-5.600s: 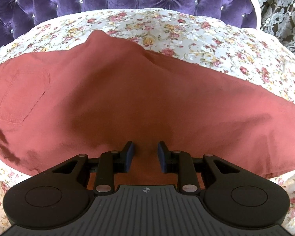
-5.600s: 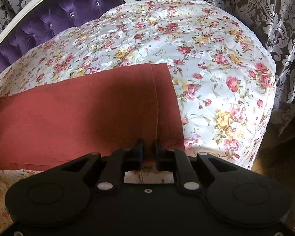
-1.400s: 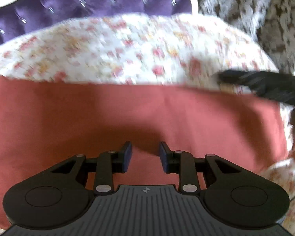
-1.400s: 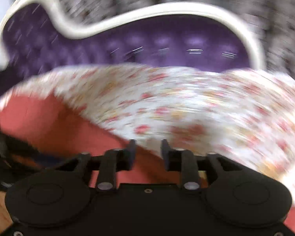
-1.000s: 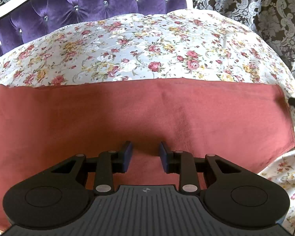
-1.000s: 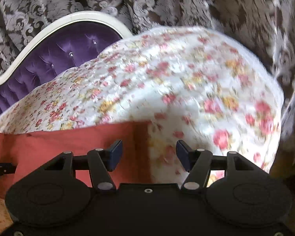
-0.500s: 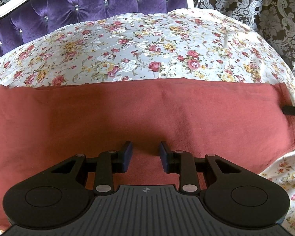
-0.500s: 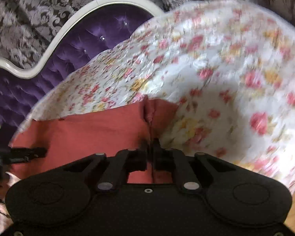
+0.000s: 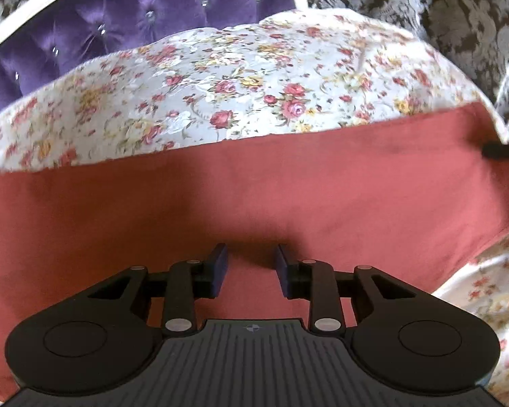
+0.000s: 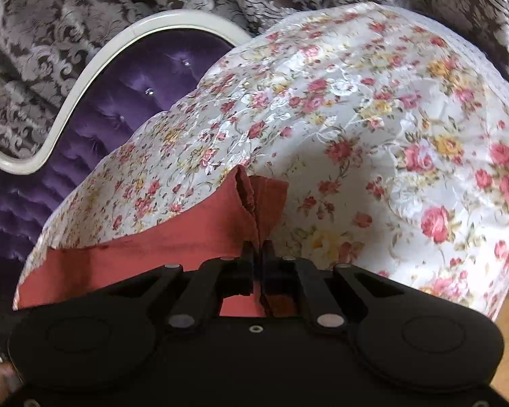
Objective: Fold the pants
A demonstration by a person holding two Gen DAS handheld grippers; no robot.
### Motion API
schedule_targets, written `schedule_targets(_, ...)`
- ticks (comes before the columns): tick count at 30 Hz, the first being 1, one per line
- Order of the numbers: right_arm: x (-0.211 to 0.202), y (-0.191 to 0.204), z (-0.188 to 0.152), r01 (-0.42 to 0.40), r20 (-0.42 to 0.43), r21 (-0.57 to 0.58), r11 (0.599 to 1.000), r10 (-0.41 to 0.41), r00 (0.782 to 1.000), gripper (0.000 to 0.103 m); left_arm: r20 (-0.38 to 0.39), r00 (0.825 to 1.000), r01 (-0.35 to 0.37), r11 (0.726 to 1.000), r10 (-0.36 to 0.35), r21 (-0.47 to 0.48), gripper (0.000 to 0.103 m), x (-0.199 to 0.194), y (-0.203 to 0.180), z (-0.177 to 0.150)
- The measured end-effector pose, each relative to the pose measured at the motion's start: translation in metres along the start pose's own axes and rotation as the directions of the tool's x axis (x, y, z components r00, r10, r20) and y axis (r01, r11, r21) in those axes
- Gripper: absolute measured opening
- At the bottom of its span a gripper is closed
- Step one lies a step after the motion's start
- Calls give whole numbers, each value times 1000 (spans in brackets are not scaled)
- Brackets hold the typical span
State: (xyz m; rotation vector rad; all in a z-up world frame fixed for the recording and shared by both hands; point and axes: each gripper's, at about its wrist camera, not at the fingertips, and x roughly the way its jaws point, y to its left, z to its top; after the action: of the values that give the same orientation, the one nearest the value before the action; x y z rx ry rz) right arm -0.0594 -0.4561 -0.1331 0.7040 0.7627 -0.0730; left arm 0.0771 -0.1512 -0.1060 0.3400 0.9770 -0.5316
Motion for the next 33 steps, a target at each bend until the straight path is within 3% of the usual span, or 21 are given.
schedule_targets(4, -26, 31, 7, -80, 19, -11, 997, 81, 997, 11, 3, 1000, 24, 999, -24, -37, 29, -10, 17, 1)
schedule_targets(8, -44, 80, 15, -202, 24, -34, 979, 203, 979, 11, 35, 999, -30, 992, 35, -121, 29, -29, 53, -2)
schedule_targets(12, -39, 144, 18, -327, -7, -90, 941, 328, 945, 11, 43, 995, -85, 978, 95, -192, 29, -49, 94, -13)
schedule_targets(18, 11, 246, 5, -493, -126, -142, 858, 479, 869, 12, 45, 986, -140, 950, 159, -279, 29, -76, 150, -41)
schedule_targets(22, 72, 300, -23, -534, -221, -145, 833, 498, 838, 12, 37, 980, -173, 928, 196, -329, 29, -92, 181, -62)
schedule_targets(28, 153, 346, -74, -492, -348, -178, 852, 413, 842, 12, 22, 974, -199, 894, 226, -402, 29, -112, 216, -91)
schedule_targets(33, 182, 354, -107, -454, -368, -224, 862, 356, 859, 12, 16, 972, -204, 879, 234, -430, 29, -116, 226, -99)
